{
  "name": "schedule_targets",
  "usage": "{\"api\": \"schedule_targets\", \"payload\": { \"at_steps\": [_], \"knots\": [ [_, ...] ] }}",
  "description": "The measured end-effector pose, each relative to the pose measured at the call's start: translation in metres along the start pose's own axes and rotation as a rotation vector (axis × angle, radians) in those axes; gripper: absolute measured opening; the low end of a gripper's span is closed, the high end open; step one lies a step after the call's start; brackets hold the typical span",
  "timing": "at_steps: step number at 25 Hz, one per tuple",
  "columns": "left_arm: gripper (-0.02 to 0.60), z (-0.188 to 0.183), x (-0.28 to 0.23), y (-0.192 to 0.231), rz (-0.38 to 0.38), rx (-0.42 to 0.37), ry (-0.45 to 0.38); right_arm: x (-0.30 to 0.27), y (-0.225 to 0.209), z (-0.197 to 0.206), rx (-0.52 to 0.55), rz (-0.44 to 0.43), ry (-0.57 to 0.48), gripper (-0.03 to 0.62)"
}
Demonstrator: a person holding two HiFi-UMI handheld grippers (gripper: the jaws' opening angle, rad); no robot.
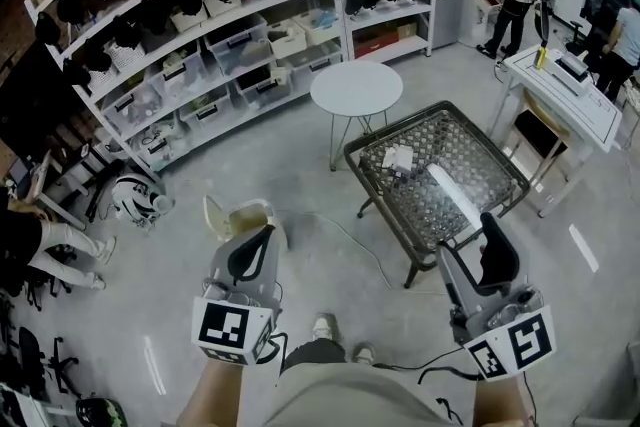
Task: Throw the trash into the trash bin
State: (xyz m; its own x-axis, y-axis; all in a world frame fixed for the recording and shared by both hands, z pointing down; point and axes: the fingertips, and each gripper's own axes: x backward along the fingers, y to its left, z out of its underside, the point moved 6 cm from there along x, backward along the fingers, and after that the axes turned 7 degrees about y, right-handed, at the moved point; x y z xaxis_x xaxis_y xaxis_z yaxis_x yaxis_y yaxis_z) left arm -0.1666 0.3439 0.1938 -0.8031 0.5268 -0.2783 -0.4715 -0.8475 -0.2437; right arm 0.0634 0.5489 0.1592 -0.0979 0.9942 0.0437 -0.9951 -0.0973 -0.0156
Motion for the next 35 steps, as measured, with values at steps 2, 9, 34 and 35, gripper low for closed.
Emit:
{"api": "schedule_targets", "payload": {
  "at_steps": [2, 9, 34, 35],
  "knots": [
    [0.002, -0.003, -0.005, -0.001, 0.007, 0.0, -0.002, -0.001, -0.004, 0.002, -0.005, 0.005, 0.008, 0.281],
    [0.002, 0.002, -0.018, 0.004, 0.023, 0.005, 0.004, -0.016, -0.007, 0.008, -0.008, 0.021, 0.025, 0.281],
    [0.002, 0.012, -0.21, 0.151, 0.16, 0.07, 0.001, -0.247, -0.036, 0.029, 0.02, 0.094, 0.149, 0.304],
    [0.002, 0.013, -0.218, 0.162, 0.167, 0.071, 0.005, -0.26, -0.036, 0.029, 0.019, 0.102, 0.152, 0.304]
  ]
}}
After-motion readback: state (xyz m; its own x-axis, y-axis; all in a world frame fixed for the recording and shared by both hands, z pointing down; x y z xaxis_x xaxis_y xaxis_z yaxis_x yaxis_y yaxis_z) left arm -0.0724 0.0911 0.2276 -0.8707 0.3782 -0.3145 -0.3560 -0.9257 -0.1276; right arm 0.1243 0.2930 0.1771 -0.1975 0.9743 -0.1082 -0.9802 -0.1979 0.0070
